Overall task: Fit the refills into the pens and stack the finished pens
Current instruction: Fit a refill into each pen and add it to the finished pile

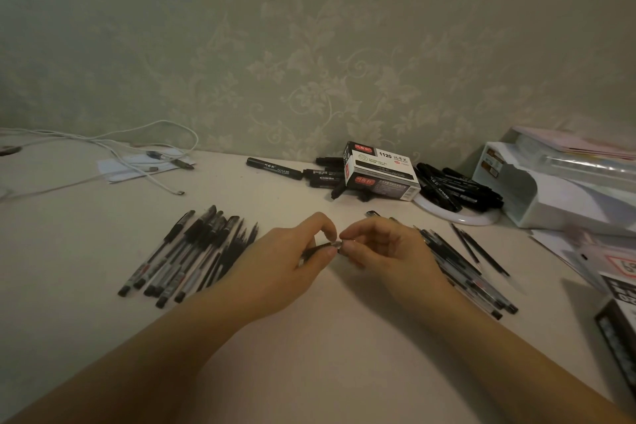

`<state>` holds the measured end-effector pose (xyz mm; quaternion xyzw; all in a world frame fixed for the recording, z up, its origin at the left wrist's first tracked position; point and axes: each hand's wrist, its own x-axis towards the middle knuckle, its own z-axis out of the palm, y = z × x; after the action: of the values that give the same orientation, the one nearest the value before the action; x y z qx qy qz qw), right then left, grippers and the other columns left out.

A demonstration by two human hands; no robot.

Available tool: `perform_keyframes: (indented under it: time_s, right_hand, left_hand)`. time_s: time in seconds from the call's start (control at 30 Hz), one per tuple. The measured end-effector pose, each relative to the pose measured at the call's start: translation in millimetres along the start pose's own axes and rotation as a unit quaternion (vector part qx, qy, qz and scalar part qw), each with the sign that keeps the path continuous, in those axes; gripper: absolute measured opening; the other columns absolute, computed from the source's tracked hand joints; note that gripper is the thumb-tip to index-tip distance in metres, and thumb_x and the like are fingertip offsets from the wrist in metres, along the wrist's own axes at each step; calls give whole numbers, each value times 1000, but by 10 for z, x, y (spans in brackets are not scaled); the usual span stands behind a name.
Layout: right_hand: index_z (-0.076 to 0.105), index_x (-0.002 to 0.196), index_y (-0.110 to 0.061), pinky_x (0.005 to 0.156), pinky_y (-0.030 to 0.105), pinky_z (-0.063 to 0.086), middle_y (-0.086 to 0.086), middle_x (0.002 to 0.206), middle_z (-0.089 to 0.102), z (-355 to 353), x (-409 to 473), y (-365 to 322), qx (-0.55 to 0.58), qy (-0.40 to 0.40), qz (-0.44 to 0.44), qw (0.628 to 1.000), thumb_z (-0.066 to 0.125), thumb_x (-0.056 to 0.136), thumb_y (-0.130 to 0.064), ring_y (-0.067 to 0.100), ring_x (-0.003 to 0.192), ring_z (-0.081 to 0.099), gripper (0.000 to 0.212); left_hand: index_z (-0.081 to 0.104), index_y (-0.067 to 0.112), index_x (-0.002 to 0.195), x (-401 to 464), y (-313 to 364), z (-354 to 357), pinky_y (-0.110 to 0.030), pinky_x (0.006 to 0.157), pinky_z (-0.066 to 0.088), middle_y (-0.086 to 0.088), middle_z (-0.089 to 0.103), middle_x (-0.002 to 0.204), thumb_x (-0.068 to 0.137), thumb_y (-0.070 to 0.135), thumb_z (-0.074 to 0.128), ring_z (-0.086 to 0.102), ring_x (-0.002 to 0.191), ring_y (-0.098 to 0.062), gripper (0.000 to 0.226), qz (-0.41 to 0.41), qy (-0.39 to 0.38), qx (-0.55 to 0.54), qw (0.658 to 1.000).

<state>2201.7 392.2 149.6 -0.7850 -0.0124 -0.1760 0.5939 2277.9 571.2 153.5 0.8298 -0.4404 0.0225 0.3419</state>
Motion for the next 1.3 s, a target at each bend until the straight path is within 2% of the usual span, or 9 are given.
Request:
perform_keyframes:
  time_s: [0.07,0.2,0.37,0.6,0.83,0.97,1.1,1.2,1.3]
  right_hand:
    - [73,94,-16,68,17,52,1,79,74,-4,-1,9,-4,-7,1,1000,73,86,-7,12,75,69,12]
    - [74,91,-15,64,15,50,2,77,74,-19,8,21,6,-2,3,1000,73,86,-5,7,68,66,11]
    - [73,92,-12,63,16,50,5,79,75,-22,5,6,-1,1,-2,1000,71,88,-9,7,66,65,6]
    - [71,90,-16,60,16,50,2,75,73,-8,-12,-26,-31,13,-17,999,68,91,-17,6,63,64,4]
    - [70,87,-21,59,14,48,-2,70,71,-44,-6,-17,-65,10,-42,997,67,92,-23,4,61,63,7]
    - [72,88,-23,64,19,51,2,77,74,-77,14,-57,-35,-28,-59,997,71,89,-17,9,67,66,6]
    - [75,91,-25,68,19,53,3,81,74,-101,14,-55,-27,-50,-79,995,76,86,-15,12,71,69,11]
    - [75,92,-21,66,19,53,4,81,75,-88,18,-18,-15,-43,-48,998,75,85,-16,13,71,70,8]
    - [73,86,-20,60,17,50,0,74,73,-82,7,0,-75,-26,-44,996,68,90,-27,7,63,65,9]
  left_hand:
    - [51,37,104,2,13,-11,-22,53,43,5,59,71,97,44,44,50,57,-5,11,-7,-1,6,1000]
    - [61,27,101,5,53,-31,-37,71,48,8,61,79,100,30,43,54,76,-6,18,11,1,19,1000]
    - [63,27,110,28,41,-6,-31,79,46,12,64,87,100,29,46,53,86,-6,20,39,31,50,997]
    - [66,23,108,16,62,-15,-29,75,50,10,68,88,97,24,53,60,80,-3,17,67,65,21,995]
    - [69,24,101,11,82,-32,-27,69,50,12,67,79,98,27,51,61,74,-4,18,59,56,-11,997]
    - [65,30,83,12,43,-70,-27,58,44,11,59,66,101,28,43,51,57,-4,28,16,-9,-91,996]
    - [67,28,87,13,30,-108,-23,59,41,7,56,64,102,25,42,48,59,-7,29,-21,-71,-172,982]
    - [67,32,91,9,40,-102,-12,62,44,10,66,72,99,26,48,57,63,0,21,-17,-55,-140,988]
    - [68,32,94,11,54,-76,-11,67,48,15,69,79,93,25,60,65,73,-2,11,1,-11,-118,993]
